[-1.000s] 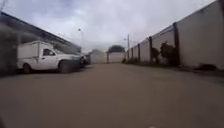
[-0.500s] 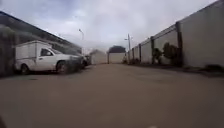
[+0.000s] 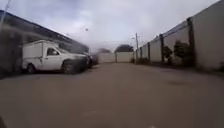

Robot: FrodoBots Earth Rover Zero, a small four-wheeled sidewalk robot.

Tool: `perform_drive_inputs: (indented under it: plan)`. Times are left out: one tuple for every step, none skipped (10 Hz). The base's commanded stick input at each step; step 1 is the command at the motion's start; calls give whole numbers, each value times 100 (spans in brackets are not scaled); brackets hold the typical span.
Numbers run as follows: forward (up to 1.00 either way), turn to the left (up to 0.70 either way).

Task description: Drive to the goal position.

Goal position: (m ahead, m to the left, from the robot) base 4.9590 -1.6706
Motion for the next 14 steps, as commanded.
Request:
perform_drive_inputs:
  plan:
    - [50, 0]
    - [50, 0]
    - [50, 0]
    - [50, 0]
    - [50, 0]
    - [50, 0]
    - [50, 0]
    - [50, 0]
    - [50, 0]
    - [50, 0]
    - [50, 0]
    - [50, 0]
    - [50, 0]
    - [50, 0]
